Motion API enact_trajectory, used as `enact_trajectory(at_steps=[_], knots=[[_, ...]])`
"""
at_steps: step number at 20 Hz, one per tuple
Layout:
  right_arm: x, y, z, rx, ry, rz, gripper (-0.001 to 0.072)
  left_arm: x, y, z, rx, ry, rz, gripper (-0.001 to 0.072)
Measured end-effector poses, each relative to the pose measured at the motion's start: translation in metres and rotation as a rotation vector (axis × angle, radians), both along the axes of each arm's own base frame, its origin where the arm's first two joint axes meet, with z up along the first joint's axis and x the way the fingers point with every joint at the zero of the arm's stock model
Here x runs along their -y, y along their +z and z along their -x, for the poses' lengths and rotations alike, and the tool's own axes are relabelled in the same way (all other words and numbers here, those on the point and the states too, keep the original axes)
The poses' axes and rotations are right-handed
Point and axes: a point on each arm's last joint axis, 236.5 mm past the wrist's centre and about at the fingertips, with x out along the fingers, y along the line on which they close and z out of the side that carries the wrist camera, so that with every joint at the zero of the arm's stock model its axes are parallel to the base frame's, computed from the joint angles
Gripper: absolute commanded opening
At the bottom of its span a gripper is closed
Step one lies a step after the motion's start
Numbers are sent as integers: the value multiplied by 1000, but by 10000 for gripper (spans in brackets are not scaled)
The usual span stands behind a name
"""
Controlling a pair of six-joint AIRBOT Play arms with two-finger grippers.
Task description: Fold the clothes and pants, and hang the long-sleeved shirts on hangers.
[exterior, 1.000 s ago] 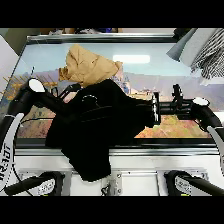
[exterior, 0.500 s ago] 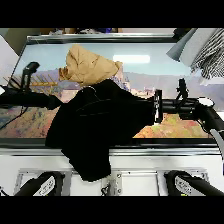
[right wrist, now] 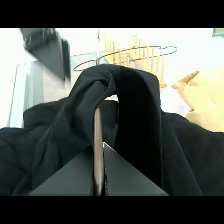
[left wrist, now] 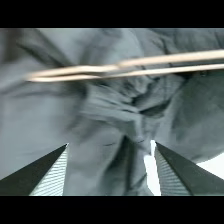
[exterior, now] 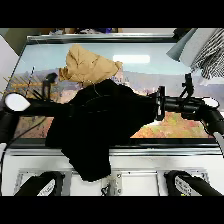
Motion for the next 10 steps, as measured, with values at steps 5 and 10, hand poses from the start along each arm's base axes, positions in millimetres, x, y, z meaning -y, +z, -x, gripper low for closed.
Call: enact_trajectory(at_steps=[5, 10], knots=[[0, 1, 0, -8, -3, -4, 14, 53, -47, 10, -103, -7, -18, 427], [0, 1, 0, -11, -3, -5, 13, 68, -71, 12, -149, -37, -138, 426]])
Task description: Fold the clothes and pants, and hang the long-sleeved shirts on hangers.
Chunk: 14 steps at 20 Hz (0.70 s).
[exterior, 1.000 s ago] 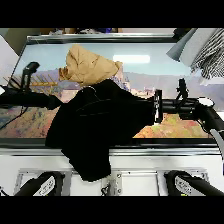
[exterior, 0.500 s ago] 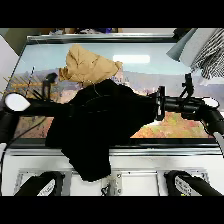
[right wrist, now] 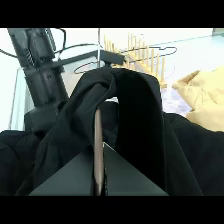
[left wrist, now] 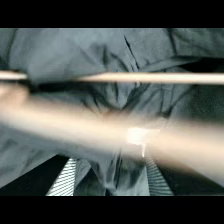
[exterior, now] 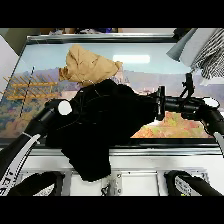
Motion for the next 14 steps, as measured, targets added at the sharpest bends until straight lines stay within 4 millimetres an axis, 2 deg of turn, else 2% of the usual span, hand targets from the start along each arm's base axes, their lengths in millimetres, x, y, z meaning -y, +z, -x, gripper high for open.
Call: enact_trajectory(at_steps=[1, 2, 3, 6, 14], knots=[[0, 0, 0, 0, 0, 0, 14, 1, -3, 0, -1, 0, -18, 414], [0, 0, 0, 0, 0, 0, 14, 0, -7, 1, -4, 5, -33, 161], [0, 0, 0, -6, 0, -2, 13, -2, -10, 0, -4, 12, -52, 18], [0, 4, 2, -11, -2, -5, 13, -12, -14, -2, 1, 35, -91, 17], [1, 46, 19, 25, -64, -13, 11, -55, 13, -26, 70, 165, -92, 17]])
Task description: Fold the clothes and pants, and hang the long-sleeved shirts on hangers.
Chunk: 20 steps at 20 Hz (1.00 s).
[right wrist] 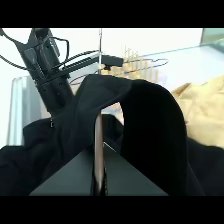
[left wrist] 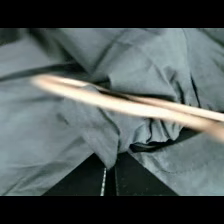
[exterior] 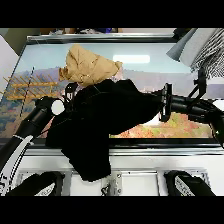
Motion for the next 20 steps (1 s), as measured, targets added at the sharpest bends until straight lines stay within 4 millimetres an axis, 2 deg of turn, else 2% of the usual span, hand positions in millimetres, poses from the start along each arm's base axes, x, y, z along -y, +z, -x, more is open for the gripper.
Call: enact_trajectory(at_steps=[8, 12, 20], knots=[[4, 46, 7, 53, -80, -86, 11, 10, -2, 1, -10, -13, 32, 17], [7, 59, 6, 59, -111, -122, 11, -1, 0, -8, -2, 30, 45, 17], [8, 67, 8, 7, -110, -170, 11, -35, 0, -25, 13, 113, 38, 17]])
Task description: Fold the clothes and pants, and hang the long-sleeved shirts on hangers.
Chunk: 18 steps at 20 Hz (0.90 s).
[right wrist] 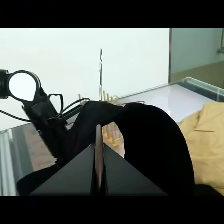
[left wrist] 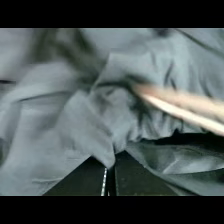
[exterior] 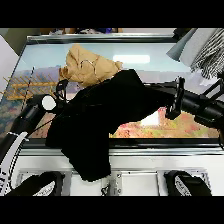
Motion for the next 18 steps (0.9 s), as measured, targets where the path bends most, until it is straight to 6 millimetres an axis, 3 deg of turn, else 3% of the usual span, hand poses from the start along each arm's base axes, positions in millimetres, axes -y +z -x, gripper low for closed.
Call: enact_trajectory(at_steps=[8, 12, 18], knots=[[-4, 0, 9, -16, 40, -1, 11, -21, 8, -13, 29, 22, -7, 17], [-6, -6, 12, -33, 52, 18, 11, -24, 37, -29, 101, -16, -28, 17], [-7, -13, 13, -54, 60, 46, 11, -18, 98, -44, 196, -79, -28, 17]])
